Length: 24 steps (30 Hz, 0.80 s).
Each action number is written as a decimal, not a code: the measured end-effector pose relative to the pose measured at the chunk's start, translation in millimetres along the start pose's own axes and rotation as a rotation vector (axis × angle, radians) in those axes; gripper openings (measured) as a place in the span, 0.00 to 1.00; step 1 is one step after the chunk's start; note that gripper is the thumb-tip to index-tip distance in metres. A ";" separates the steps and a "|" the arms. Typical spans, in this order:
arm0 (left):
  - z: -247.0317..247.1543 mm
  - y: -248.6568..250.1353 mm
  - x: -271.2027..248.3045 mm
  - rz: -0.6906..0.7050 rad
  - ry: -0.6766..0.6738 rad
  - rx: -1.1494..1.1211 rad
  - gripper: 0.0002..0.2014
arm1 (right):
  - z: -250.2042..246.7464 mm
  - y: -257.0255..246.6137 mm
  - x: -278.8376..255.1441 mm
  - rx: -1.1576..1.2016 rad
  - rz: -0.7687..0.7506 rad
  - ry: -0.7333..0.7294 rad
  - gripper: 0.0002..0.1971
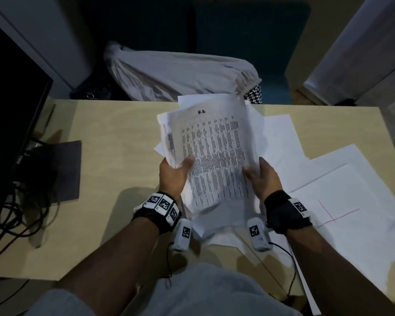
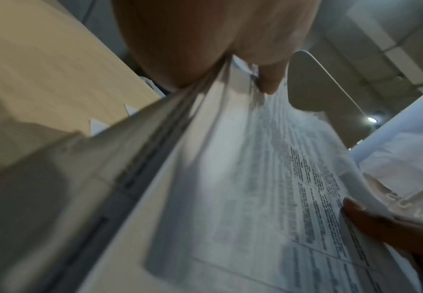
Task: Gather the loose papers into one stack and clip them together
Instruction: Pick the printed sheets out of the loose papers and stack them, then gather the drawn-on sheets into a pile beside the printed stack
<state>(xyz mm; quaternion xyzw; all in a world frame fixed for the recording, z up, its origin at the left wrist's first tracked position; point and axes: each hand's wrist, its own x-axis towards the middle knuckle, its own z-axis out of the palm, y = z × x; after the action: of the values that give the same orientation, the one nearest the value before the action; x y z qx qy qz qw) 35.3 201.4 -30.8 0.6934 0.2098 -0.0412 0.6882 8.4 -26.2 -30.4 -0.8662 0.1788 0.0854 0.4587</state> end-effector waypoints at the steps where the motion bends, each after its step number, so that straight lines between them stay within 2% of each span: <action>1: -1.6 -3.4 2.3 -0.015 -0.010 0.009 0.21 | 3.8 -2.5 -0.6 0.020 -0.012 0.018 0.24; 3: -3.9 -8.2 5.5 -0.061 -0.021 0.077 0.40 | 10.8 -4.9 -0.5 0.013 -0.074 0.038 0.18; 4: -6.5 -10.5 7.0 -0.088 -0.041 0.124 0.42 | 13.7 -6.1 -0.3 0.003 -0.098 0.035 0.16; 7: -18.0 -21.0 8.0 -0.119 0.011 0.217 0.22 | 23.7 -6.7 -1.0 -0.046 -0.076 -0.038 0.16; 9: -30.5 -31.5 5.2 -0.157 0.099 0.201 0.17 | 33.7 -6.2 -2.5 -0.093 -0.050 -0.126 0.18; 11: -48.1 -45.1 3.4 -0.184 0.190 0.171 0.17 | 44.0 -3.4 -5.3 -0.116 0.000 -0.206 0.22; 13: -71.7 -57.3 2.3 -0.175 0.242 0.192 0.18 | 52.2 2.4 -8.1 -0.109 0.002 -0.248 0.20; 14: -82.7 -61.6 1.2 -0.171 0.258 0.206 0.19 | 53.4 8.2 -8.0 -0.186 -0.060 -0.240 0.20; 16: -104.8 -66.6 -2.2 -0.177 0.288 0.278 0.20 | 53.8 20.9 -7.7 -0.503 -0.177 -0.249 0.25; 19: -125.2 -75.1 -6.3 -0.235 0.340 0.391 0.19 | 51.9 40.7 -12.0 -0.837 -0.158 -0.383 0.41; 21: -130.9 -78.3 -6.9 -0.255 0.361 0.426 0.20 | 52.8 50.6 -14.6 -0.900 -0.184 -0.418 0.45; 24: -137.7 -82.0 -2.6 -0.267 0.395 0.493 0.21 | 51.4 52.8 -13.2 -0.900 -0.235 -0.367 0.46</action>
<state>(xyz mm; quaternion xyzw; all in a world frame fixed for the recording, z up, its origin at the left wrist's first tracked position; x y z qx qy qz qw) -27.4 331.7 -100.0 0.7999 0.4116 -0.0453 0.4344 -23.4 -7.9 -95.7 -0.9632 -0.0584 0.2529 0.0697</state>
